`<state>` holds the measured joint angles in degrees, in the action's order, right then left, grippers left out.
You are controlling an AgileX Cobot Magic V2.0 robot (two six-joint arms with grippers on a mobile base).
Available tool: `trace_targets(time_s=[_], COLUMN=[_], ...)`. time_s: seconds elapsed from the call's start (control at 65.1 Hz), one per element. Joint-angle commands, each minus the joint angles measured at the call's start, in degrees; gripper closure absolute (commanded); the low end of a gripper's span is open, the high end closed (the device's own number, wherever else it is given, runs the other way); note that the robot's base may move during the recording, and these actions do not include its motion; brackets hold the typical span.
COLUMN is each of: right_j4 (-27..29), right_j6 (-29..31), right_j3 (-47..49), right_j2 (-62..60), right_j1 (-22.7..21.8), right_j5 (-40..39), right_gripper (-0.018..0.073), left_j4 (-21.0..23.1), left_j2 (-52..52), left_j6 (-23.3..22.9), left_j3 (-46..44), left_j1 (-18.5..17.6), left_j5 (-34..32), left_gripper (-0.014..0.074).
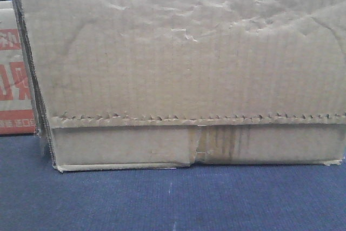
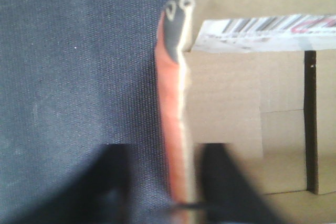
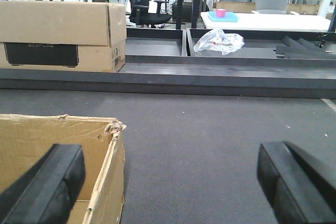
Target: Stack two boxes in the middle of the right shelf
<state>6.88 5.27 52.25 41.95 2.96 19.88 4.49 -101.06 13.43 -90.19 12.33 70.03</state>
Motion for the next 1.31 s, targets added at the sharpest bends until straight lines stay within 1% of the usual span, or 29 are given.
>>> trace_targets(time_s=[0.0,0.031,0.061,0.169,0.246,0.323,0.384,0.476,0.584,0.66,0.722,0.799,0.876,0.922,0.998,1.029,1.106,1.152,1.29], right_j4=[-0.09,-0.09,-0.09,-0.09,-0.09,-0.09,-0.09,-0.09,-0.09,-0.09,-0.09,-0.09,-0.09,-0.09,-0.09,-0.09,-0.09,-0.09,-0.09], right_j6=[-0.03,-0.03,-0.03,-0.03,-0.03,-0.03,-0.03,-0.03,-0.03,-0.03,-0.03,-0.03,-0.03,-0.03,-0.03,-0.03,-0.03,-0.03,-0.03], right_j3=[0.34,0.34,0.34,0.34,0.34,0.34,0.34,0.34,0.34,0.34,0.34,0.34,0.34,0.34,0.34,0.34,0.34,0.34,0.34], right_j2=[0.38,0.38,0.38,0.38,0.38,0.38,0.38,0.38,0.38,0.38,0.38,0.38,0.38,0.38,0.38,0.38,0.27,0.27,0.27], right_j1=[0.18,0.18,0.18,0.18,0.18,0.18,0.18,0.18,0.18,0.18,0.18,0.18,0.18,0.18,0.18,0.18,0.18,0.18,0.18], right_j5=[-1.01,-1.01,-1.01,-0.91,-0.66,-0.66,-0.66,-0.66,-0.54,-0.42,-0.42,-0.42,-0.42,-0.42,-0.42,-0.42,-0.43,-0.43,-0.43], right_gripper=[-0.0010,-0.0010,-0.0010,-0.0010,-0.0010,-0.0010,-0.0010,-0.0010,-0.0010,-0.0010,-0.0010,-0.0010,-0.0010,-0.0010,-0.0010,-0.0010,-0.0010,-0.0010,-0.0010], left_j4=[0.49,0.29,-0.19,-3.71,-5.85,-6.09,-6.09,-7.54,-7.63,-5.52,-2.55,1.20,3.44,4.32,4.33,4.33,4.33,4.23,4.08], left_j2=[0.14,0.26,0.48,2.49,5.39,8.18,10.51,13.99,18.08,20.56,21.98,22.78,22.90,22.90,22.90,22.90,22.43,21.60,17.63], left_j6=[0.08,-0.47,-2.04,-5.26,-6.61,-7.22,-8.66,-11.31,-13.87,-14.89,-15.02,-15.02,-15.02,-15.02,-15.13,-15.29,-16.80,-17.47,-19.99], left_j3=[-0.19,-0.19,-0.19,-0.19,-0.19,-1.28,-2.84,-5.66,-9.62,-13.14,-16.31,-19.97,-23.96,-25.35,-26.59,-26.65,-26.65,-26.65,-26.65], left_j1=[0.00,0.00,0.00,0.00,0.10,0.40,0.62,0.62,0.62,0.62,0.62,-0.52,-3.36,-6.07,-10.77,-13.30,-18.34,-22.12,-29.64], left_j5=[-0.25,-0.41,-0.50,-1.07,-2.18,-2.93,-3.41,-5.21,-7.41,-8.70,-8.89,-8.34,-7.52,-7.22,-7.22,-7.32,-7.43,-7.43,-6.70], left_gripper=[0.0706,0.0707,0.0708,0.0708,0.0708,0.0708,0.0708,0.0708,0.0708,0.0708,0.0708,0.0708,0.0708,0.0708,0.0708,0.0708,0.0708,0.0708,0.0708])
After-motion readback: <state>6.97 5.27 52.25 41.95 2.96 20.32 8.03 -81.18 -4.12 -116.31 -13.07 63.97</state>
